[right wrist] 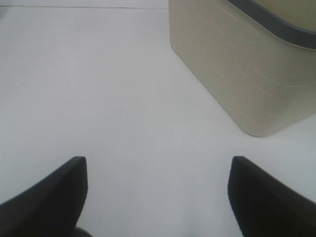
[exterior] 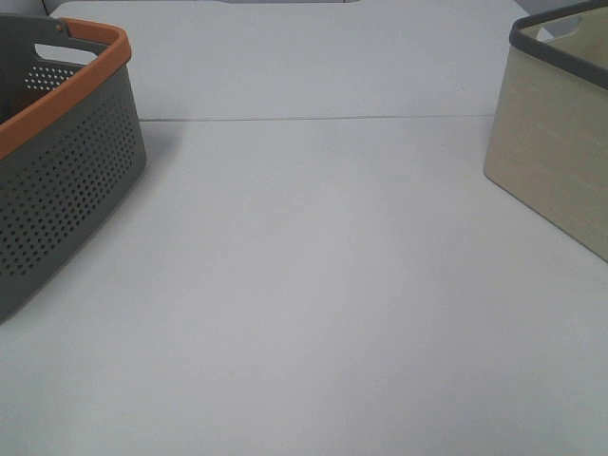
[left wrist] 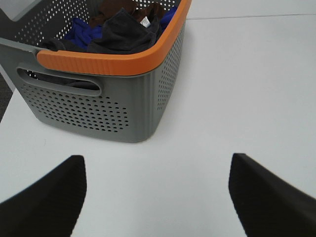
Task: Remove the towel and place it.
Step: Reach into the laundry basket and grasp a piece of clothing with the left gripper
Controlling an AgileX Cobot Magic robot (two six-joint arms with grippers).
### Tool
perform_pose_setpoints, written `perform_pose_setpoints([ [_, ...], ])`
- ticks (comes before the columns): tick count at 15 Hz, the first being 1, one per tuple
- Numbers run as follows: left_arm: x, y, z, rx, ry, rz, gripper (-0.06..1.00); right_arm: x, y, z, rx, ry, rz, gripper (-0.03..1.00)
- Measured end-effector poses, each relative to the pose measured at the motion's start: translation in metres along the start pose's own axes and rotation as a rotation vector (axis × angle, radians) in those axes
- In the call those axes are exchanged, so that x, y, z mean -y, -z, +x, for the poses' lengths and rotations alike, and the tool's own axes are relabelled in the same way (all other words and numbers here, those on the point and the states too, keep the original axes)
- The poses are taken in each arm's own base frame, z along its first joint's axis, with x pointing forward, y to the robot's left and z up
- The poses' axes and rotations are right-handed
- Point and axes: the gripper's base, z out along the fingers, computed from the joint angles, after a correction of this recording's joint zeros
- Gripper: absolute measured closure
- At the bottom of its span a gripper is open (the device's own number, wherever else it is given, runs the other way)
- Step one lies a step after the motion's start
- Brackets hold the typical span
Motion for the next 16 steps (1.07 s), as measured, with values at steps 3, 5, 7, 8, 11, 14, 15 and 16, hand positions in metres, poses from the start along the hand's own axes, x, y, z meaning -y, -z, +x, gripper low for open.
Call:
perform_pose_setpoints([
  [3,0.0,0.0,0.0,0.0,0.0,0.0,0.2,0.0,0.0,0.0,0.0,0.0,0.0,0.27],
  [5,0.0,0.0,0.0,0.0,0.0,0.0,0.2,0.0,0.0,0.0,0.0,0.0,0.0,0.27],
  [7,0.0,0.0,0.0,0.0,0.0,0.0,0.2,0.0,0.0,0.0,0.0,0.0,0.0,0.27],
  [8,0.0,0.0,0.0,0.0,0.0,0.0,0.2,0.0,0.0,0.0,0.0,0.0,0.0,0.27],
  [11,0.0,0.0,0.0,0.0,0.0,0.0,0.2,0.0,0.0,0.0,0.0,0.0,0.0,0.27],
  [14,0.0,0.0,0.0,0.0,0.0,0.0,0.2,0.0,0.0,0.0,0.0,0.0,0.0,0.27],
  [15,0.0,0.0,0.0,0.0,0.0,0.0,0.2,0.0,0.0,0.0,0.0,0.0,0.0,0.27],
  [16,0.0,0.0,0.0,0.0,0.0,0.0,0.2,0.0,0.0,0.0,0.0,0.0,0.0,0.27],
])
